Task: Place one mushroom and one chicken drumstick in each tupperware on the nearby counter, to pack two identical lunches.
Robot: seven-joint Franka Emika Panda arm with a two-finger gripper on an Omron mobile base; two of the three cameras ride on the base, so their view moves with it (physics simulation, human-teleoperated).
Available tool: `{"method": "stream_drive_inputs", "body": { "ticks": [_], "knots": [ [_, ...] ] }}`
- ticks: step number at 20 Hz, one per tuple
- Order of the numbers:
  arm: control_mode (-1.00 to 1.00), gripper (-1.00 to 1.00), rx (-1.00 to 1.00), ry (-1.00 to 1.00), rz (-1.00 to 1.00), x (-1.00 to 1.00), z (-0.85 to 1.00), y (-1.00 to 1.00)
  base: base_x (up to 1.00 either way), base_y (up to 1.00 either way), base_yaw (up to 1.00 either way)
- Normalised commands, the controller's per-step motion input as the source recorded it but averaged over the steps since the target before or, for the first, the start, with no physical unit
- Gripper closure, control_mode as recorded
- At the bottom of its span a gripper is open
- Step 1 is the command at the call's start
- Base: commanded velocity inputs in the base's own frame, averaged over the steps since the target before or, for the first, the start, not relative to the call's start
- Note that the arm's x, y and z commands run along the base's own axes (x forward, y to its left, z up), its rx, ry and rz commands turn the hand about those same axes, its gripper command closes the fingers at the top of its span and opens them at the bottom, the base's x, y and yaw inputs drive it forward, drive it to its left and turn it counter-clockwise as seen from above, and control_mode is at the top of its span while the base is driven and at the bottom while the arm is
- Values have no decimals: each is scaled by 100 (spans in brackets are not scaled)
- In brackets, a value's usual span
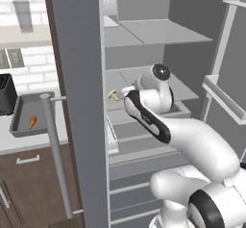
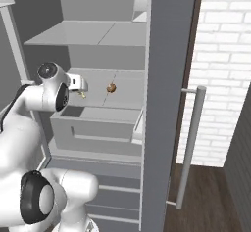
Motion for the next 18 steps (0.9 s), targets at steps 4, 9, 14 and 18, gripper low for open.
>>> {"method": "stream_drive_inputs", "body": {
  "ticks": [4, 9, 14, 18],
  "knots": [
    [-100, -100, 0, 0, 2, 66, -49, 3, 0, 0, 0],
    [-100, -100, 0, 0, 0, 74, -21, 19, 0, 0, 0],
    [-100, -100, 0, 3, -4, 62, -18, 31, 0, 0, 0],
    [-100, -100, 0, 9, -2, 39, -23, 15, 0, 0, 0]
  ]
}}
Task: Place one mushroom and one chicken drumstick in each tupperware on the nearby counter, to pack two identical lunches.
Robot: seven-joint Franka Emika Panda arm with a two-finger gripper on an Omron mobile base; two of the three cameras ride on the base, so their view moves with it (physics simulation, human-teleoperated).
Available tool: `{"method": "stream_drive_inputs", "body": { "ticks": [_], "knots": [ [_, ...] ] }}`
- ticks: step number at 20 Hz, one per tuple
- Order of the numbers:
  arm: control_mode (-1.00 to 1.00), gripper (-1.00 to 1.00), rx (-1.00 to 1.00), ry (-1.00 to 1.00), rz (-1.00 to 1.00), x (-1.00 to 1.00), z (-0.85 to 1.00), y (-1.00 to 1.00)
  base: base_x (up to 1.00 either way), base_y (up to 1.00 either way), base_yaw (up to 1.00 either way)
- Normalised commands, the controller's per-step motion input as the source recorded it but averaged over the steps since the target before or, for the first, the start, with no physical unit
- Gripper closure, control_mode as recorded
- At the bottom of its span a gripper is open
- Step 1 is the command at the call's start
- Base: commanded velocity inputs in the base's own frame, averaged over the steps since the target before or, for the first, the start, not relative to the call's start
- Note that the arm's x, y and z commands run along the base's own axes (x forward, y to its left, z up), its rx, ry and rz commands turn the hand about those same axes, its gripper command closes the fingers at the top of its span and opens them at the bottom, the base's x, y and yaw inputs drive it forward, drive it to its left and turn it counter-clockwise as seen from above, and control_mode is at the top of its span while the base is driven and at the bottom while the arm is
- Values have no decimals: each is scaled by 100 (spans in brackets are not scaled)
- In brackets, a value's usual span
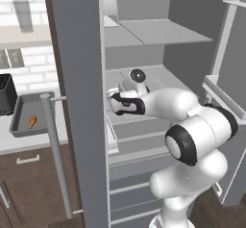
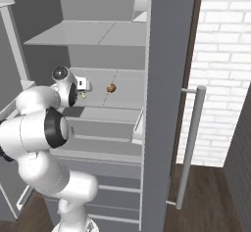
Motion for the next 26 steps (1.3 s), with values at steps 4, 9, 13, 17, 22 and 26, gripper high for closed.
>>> {"method": "stream_drive_inputs", "body": {
  "ticks": [4, 9, 13, 17, 22, 26],
  "knots": [
    [-100, -100, 0, 10, 0, 16, -19, 3, 0, 0, 0],
    [-100, -100, 0, 0, -1, 42, -16, 1, 0, 0, 0],
    [-100, -100, 0, 0, -2, 48, -31, 6, 0, 0, 0],
    [-100, -100, 0, 0, -4, 48, -19, 25, 0, 0, 0],
    [-100, -100, 0, 1, -5, 53, -12, 29, 0, 0, 0],
    [-100, -100, 0, 9, -1, 15, -9, 10, 0, 0, 0]
  ]
}}
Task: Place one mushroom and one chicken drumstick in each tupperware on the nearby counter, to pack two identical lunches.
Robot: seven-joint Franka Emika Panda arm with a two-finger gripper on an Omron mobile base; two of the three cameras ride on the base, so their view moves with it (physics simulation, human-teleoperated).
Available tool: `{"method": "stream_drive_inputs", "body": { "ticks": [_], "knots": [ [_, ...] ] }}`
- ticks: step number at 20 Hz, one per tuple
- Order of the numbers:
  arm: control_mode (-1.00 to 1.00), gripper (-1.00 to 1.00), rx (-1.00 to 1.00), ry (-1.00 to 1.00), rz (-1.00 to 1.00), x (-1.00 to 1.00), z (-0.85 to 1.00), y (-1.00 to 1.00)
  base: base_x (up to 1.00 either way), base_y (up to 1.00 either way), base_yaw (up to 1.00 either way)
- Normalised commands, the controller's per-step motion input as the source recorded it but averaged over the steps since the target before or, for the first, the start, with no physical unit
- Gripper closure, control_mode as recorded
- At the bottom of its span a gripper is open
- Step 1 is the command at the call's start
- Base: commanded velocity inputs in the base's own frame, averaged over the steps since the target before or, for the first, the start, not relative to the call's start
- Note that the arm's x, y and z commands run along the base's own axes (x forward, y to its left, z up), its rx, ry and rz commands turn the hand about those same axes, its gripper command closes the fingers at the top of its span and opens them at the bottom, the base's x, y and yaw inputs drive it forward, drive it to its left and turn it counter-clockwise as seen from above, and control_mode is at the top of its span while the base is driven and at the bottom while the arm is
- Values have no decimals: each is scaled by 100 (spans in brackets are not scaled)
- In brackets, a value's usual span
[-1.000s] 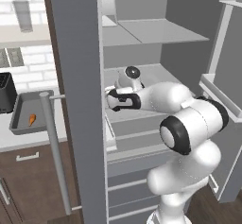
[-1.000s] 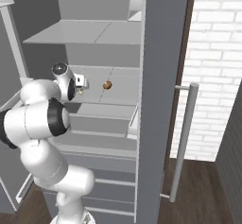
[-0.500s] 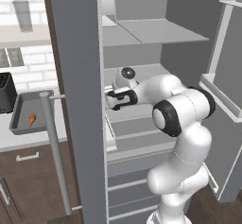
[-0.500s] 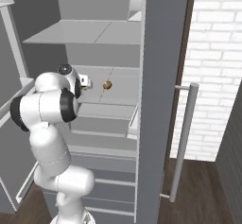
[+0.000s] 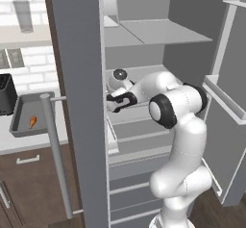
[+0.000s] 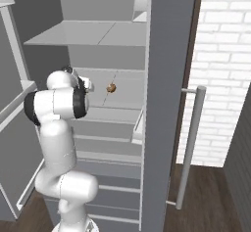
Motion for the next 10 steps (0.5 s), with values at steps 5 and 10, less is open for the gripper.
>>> {"method": "stream_drive_inputs", "body": {
  "ticks": [5, 10],
  "knots": [
    [-100, -100, 0, 7, 0, 19, -15, 0, 0, 0, 0],
    [-100, -100, 0, 5, 0, 44, -5, 0, 0, 0, 0]
  ]
}}
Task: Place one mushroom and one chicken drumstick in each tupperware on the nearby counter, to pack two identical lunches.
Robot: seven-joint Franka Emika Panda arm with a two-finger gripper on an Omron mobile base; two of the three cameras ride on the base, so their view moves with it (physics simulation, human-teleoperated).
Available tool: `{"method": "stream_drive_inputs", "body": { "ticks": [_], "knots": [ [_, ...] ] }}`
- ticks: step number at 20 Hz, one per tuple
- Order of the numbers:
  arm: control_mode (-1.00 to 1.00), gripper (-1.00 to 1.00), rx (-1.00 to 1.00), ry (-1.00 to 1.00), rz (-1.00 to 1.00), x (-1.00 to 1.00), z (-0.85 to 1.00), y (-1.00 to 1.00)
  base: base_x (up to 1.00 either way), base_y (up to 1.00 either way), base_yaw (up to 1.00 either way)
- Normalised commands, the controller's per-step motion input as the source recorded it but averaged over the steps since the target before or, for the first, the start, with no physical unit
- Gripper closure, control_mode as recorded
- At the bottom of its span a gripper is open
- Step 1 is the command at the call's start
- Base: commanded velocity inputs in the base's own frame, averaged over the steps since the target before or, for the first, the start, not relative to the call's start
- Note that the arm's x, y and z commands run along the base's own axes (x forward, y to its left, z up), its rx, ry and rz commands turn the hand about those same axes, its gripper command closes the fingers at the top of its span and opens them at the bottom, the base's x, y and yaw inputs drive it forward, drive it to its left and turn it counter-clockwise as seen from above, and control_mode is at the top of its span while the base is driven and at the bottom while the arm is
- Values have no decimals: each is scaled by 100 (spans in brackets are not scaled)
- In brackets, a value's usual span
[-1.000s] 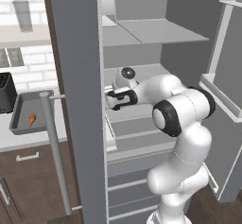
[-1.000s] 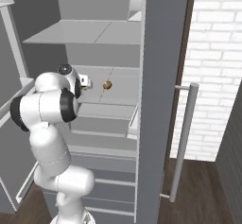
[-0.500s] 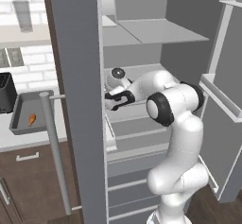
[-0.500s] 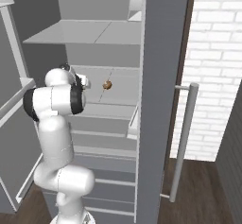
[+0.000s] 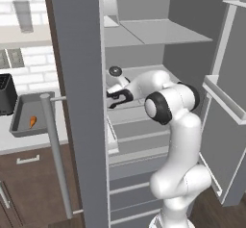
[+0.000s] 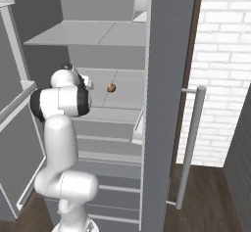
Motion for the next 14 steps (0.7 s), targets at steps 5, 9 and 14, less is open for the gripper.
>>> {"method": "stream_drive_inputs", "body": {
  "ticks": [5, 9, 14],
  "knots": [
    [-100, -100, 0, 12, 0, -4, -20, -7, 0, 0, 0],
    [-100, -100, 0, 4, 0, 0, -4, -2, 0, 0, 0],
    [-100, 100, -1, 8, 0, 0, -26, 0, 0, 0, 0]
  ]
}}
